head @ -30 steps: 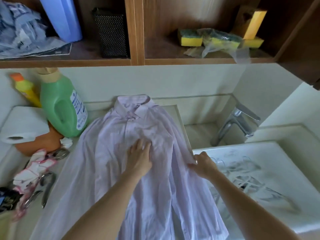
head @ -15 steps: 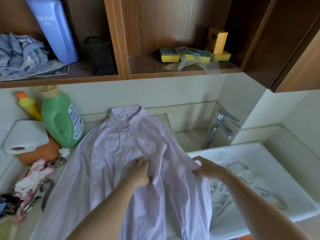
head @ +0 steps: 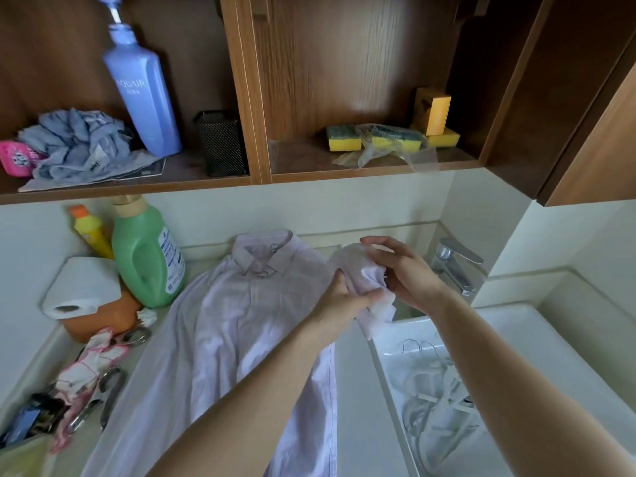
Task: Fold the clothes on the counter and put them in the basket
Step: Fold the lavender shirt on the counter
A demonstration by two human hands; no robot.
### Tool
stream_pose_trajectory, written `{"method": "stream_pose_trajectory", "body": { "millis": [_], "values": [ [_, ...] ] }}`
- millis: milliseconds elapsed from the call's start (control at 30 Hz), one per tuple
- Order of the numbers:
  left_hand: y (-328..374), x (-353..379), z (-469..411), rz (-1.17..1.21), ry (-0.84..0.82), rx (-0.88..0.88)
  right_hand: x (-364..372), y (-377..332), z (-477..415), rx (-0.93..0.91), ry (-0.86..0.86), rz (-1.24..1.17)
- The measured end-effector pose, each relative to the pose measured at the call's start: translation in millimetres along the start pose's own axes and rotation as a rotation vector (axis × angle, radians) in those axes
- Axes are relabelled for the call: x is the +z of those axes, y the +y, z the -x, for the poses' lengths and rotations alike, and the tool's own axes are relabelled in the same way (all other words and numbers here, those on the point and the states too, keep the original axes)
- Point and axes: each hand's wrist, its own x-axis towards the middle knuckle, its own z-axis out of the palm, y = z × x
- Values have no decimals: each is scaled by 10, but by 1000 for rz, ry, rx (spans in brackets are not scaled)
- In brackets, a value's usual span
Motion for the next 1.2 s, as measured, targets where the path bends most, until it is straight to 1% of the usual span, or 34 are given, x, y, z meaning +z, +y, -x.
{"method": "stream_pose_trajectory", "body": {
  "millis": [67, 100, 167, 233, 300, 333, 367, 400, 433, 467, 500, 567, 600, 633, 733, 767, 800, 833, 867, 900, 933, 967, 1000, 1033, 1067, 1133, 1200],
  "values": [
    [91, -106, -47, 102, 151, 8, 26, -34, 6, -83, -48, 168],
    [154, -164, -45, 173, 193, 5, 2, -11, 6, -104, -70, 268],
    [265, -291, -64, 295, 224, 13, -28, 56, 52, -50, -134, 399],
    [364, -391, -91, 312, 264, -9, -65, 149, 89, 54, -247, 435],
    [439, -478, -92, 211, 342, -28, -58, 148, 134, 113, -317, 470],
    [483, -519, -81, 96, 374, -30, -33, 94, 149, 98, -280, 481],
    [518, -569, -70, -82, 391, -18, -18, 28, 143, 59, -190, 479],
    [539, -622, -49, -307, 393, -8, -9, -50, 127, 7, -96, 445],
    [565, -657, -20, -503, 364, 17, -1, -131, 89, -38, -26, 380],
    [611, -661, 17, -634, 291, 68, 24, -216, 50, -68, 8, 322],
    [671, -626, 79, -682, 175, 128, 84, -296, 21, -77, 28, 296],
    [770, -488, 182, -649, -70, 207, 258, -432, -35, -77, 32, 355],
    [786, -431, 178, -652, -93, 232, 358, -481, -66, -93, 15, 398],
    [816, -421, 157, -642, -32, 243, 454, -521, -87, -114, -7, 390],
    [833, -677, 98, -516, 330, 249, 637, -489, -143, -166, -62, 111],
    [797, -806, 80, -398, 456, 215, 650, -394, -193, -210, -44, 133],
    [806, -889, 48, -227, 535, 162, 646, -267, -238, -254, -13, 241],
    [869, -911, 18, -7, 484, 101, 654, -114, -272, -293, 13, 394],
    [960, -919, 71, 249, 215, 95, 681, 69, -295, -316, 42, 539],
    [1046, -929, 118, 400, -36, 219, 722, 254, -315, -331, 78, 672],
    [1069, -934, 112, 575, -157, 336, 749, 441, -339, -343, 117, 792],
    [1079, -981, 208, 692, -65, 295, 781, 621, -378, -337, 154, 918],
    [1095, -1001, 273, 673, -29, 314, 799, 799, -431, -307, 192, 1024],
    [1101, -1078, 335, 692, 33, 202, 801, 935, -464, -261, 234, 1085],
    [1020, -1223, 306, 702, 152, 178, 793, 1035, -505, -205, 273, 1078],
    [932, -1535, 316, 736, 206, 201, 755, 1110, -597, -83, 330, 993],
    [920, -1639, 281, 745, 261, 167, 602, 1055, -643, 21, 359, 1039]
  ]
}}
